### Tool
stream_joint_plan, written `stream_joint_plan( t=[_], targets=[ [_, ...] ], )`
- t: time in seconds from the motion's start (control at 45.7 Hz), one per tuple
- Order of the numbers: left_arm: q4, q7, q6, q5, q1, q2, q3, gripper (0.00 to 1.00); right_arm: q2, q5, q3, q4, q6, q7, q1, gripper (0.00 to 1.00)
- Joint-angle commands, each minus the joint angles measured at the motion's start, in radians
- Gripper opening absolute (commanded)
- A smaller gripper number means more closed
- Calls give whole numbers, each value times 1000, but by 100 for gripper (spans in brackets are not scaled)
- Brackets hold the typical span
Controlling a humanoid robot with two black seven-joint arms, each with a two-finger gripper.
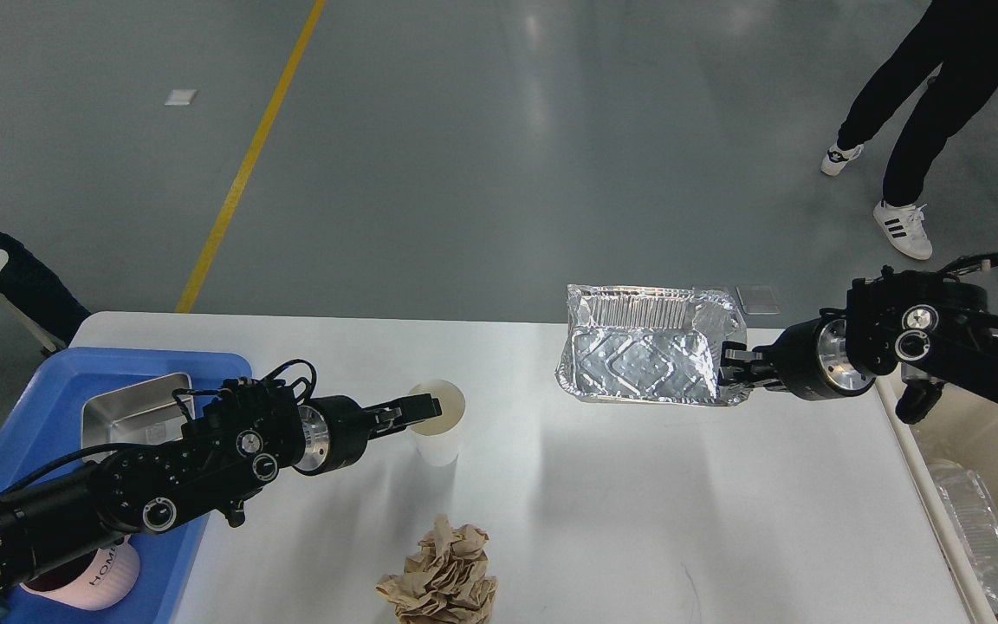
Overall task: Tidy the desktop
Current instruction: 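Reach the left gripper to the white paper cup and grasp it, then lift the paper cup with the left gripper and carry it over the foil tray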
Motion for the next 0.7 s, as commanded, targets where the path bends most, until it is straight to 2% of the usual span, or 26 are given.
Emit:
stream_joint_plan(
  t=[0.0, 0.153, 0.285, 0.547, 0.679],
  targets=[
    [0, 1, -5, 1, 1, -2, 8, 39, -1, 0, 0, -1, 0, 0, 0, 0],
    [1, -7, -5, -12, -8, -8, 50, 17, -1, 0, 0, -1, 0, 0, -1, 0],
    [1, -11, -9, -14, -11, -3, 51, 2, 1, 0, 0, -1, 0, 0, -1, 0],
    [-23, -11, -61, -17, -43, 38, 50, 0, 7, 0, 0, -4, 0, 0, -3, 0],
    [-113, -2, -71, -18, -66, 119, 50, 0, 7, 0, 0, -4, 0, 0, -3, 0]
  ],
)
